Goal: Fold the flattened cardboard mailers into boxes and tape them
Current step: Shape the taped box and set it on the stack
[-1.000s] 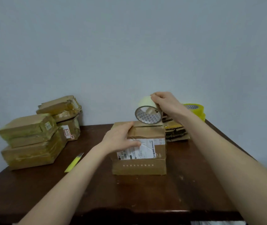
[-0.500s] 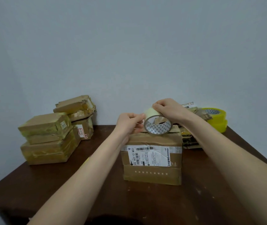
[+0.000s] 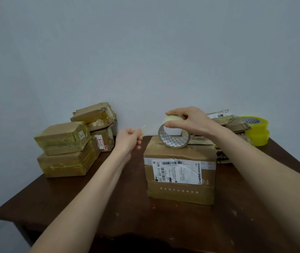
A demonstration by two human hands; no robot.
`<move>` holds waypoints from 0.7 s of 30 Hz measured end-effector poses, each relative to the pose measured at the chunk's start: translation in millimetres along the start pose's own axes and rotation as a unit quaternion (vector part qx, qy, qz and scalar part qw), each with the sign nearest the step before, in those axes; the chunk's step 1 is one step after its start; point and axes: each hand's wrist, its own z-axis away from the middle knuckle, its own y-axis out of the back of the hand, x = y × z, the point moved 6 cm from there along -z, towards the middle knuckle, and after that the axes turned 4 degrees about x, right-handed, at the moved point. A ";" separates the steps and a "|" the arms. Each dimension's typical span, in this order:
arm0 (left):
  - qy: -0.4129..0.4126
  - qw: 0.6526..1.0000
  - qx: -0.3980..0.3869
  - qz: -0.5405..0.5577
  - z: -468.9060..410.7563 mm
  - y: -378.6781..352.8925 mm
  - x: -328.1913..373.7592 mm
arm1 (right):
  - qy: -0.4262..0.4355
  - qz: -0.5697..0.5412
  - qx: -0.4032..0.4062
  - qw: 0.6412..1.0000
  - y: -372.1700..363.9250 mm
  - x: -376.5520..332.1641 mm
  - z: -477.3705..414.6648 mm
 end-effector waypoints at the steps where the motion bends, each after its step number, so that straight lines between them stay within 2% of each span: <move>1: 0.002 1.000 -0.001 -0.003 -1.6 2.4 -2.5 | -0.002 0.015 -0.002 1.000 -1.3 -1.4 -3.0; 6: 0.038 0.999 -0.008 0.006 -3.7 1.7 -20.4 | -0.009 0.038 -0.034 0.999 -5.7 -6.0 -13.0; 13: 0.076 0.997 -0.012 0.004 -3.0 -7.4 -40.6 | -0.007 0.114 -0.027 0.993 -6.8 -11.3 -19.4; 17: 0.095 0.995 -0.009 -0.008 -3.9 2.6 -48.1 | -0.001 0.158 -0.057 0.986 -15.3 -21.1 -25.4; 21: 0.111 0.990 -0.067 -0.055 8.9 -6.6 -64.8 | 0.000 0.145 -0.073 0.987 -19.3 -20.2 -25.8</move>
